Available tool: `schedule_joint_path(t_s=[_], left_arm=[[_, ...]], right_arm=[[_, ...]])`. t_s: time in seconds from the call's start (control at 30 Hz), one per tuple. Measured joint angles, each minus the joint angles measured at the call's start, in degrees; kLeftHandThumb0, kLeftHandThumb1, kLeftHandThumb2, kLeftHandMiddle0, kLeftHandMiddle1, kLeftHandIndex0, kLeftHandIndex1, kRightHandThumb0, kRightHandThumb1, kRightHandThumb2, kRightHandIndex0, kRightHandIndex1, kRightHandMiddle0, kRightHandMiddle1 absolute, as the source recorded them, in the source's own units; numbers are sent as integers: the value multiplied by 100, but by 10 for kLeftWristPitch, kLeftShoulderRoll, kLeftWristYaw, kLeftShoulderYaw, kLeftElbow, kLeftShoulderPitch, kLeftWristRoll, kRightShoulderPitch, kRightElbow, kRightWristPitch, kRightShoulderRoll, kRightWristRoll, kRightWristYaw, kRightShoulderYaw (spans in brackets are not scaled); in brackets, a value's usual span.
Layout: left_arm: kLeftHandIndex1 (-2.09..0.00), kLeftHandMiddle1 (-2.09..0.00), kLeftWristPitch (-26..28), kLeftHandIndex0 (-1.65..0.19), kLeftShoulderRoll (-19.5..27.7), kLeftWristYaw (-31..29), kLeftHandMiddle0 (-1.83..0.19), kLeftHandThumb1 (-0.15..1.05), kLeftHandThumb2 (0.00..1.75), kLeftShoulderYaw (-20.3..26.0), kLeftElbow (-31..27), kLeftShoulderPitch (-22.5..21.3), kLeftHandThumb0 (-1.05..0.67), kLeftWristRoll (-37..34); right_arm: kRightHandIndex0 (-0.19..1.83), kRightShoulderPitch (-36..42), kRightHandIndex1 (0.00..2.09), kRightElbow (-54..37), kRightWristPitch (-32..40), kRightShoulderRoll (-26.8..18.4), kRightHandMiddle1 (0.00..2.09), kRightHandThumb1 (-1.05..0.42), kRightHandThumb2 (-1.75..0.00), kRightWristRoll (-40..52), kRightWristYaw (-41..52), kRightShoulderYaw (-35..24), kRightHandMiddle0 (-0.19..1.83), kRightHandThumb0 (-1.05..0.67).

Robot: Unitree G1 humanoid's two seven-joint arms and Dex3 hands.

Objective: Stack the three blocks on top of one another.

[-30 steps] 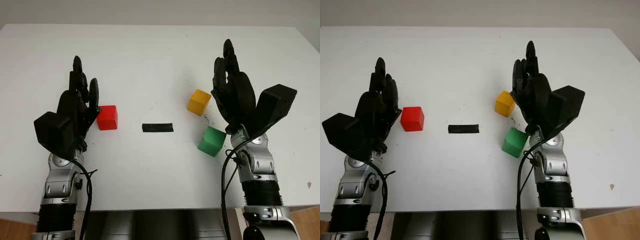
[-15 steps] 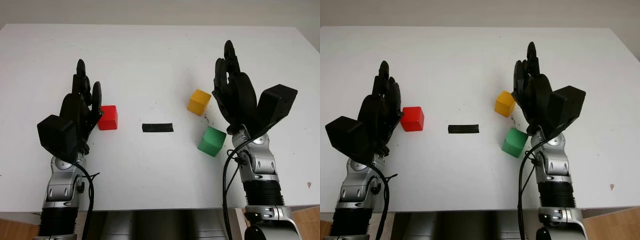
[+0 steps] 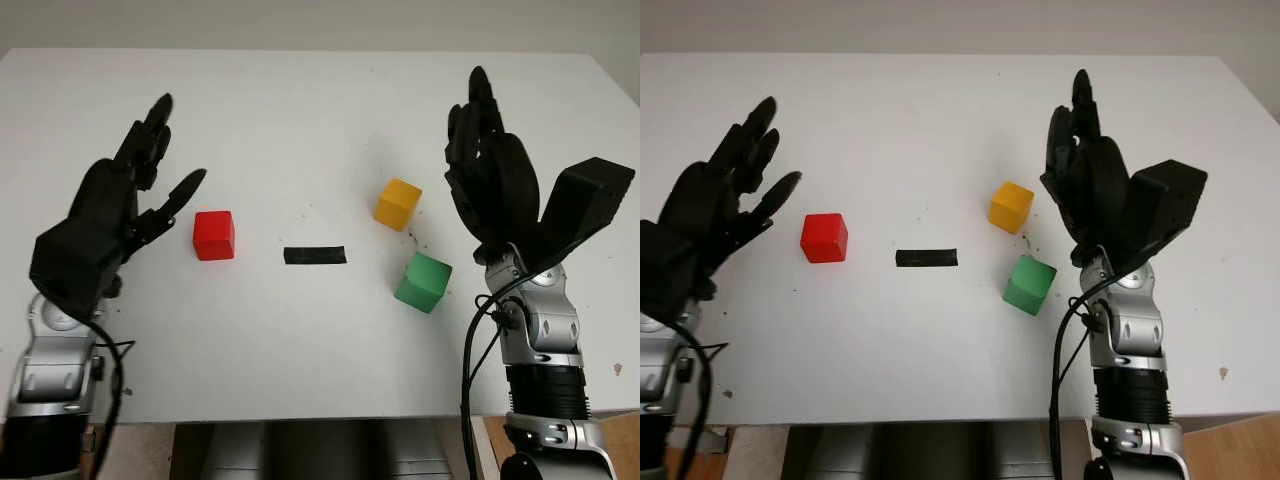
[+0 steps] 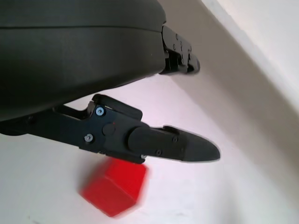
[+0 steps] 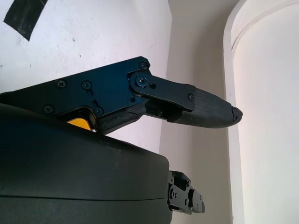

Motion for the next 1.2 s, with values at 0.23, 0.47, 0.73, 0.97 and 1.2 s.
schedule_joint_path(t_s=[0.23,0.47,0.73,0.97,1.2], left_arm=[[-8,-4,13,-33,89,-38,-11,101,5,-42,-10,-1,-71,121],[-3,-2,19,-22,111,-84,2,100,5,-85,-13,-4,-78,179],[-5,-4,3,-23,114,-76,4,97,5,-123,-4,-17,-78,245],[-5,-5,-6,-23,113,-71,5,97,6,-135,8,-36,-72,257],[-9,-5,-11,-30,114,-88,5,99,6,-143,12,-71,-72,268]], right_arm=[[-19,0,0,-1,0,0,0,-105,-72,-8,-3,4,-19,-72],[-19,0,0,-1,4,1,0,-105,-72,-7,-5,10,-19,-71],[-19,1,0,-1,6,1,0,-105,-74,-6,-3,13,-19,-72],[-19,5,0,-4,9,1,0,-105,-72,-6,-4,13,-19,-73],[-19,7,0,-5,8,1,0,-105,-74,-5,-1,14,-19,-71]])
